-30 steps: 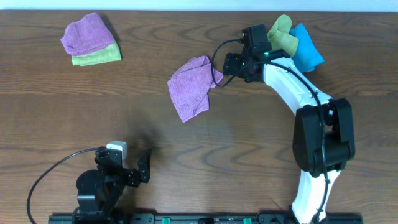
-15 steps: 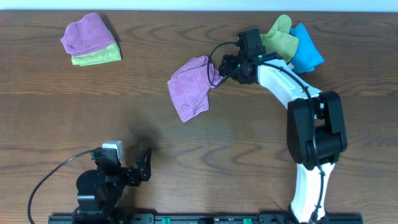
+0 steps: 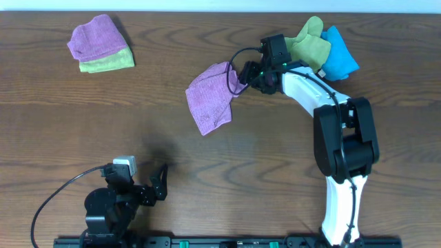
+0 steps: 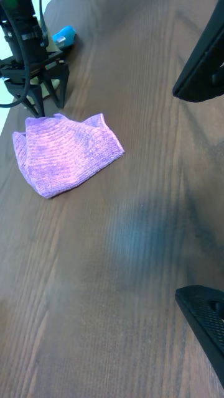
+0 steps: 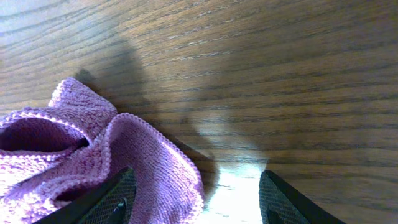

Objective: Fold the cloth

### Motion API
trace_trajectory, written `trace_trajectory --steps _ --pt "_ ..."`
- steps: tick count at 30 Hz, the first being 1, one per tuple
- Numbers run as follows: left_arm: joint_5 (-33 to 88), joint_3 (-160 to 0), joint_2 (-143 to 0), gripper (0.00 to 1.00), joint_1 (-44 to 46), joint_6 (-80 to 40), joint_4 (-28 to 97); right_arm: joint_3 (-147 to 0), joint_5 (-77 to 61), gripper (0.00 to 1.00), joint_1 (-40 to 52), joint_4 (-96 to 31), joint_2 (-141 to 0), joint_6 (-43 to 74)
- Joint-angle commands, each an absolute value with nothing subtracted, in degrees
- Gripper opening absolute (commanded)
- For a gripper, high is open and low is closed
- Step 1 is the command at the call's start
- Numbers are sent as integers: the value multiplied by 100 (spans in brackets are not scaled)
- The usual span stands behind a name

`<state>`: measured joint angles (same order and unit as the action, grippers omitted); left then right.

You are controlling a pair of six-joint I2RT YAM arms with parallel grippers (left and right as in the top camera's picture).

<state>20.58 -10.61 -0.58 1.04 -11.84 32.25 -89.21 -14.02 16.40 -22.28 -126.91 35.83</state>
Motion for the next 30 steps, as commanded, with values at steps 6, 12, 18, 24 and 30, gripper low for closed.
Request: trace_trajectory --steps 6,12,18,24,30 --pt "1863 -1028 -21 95 130 -1203 3140 -8949 -1743 62 1940 -2237 -13124 3879" --pt "1861 -1028 -21 95 130 -1203 3142 -8949 -1616 42 2029 -2198 -13139 3872" --pt "1848 -1028 -21 95 130 -1203 3142 -8952 -1500 1 1922 -2128 -13137 3813" --pt "1739 -1028 -21 95 130 -1203 3116 -9120 -1531 1 1798 -2305 -12940 3511" --pt "1739 -1028 -21 95 130 -1203 3098 -9411 -1525 1 1780 -2676 -11893 3153"
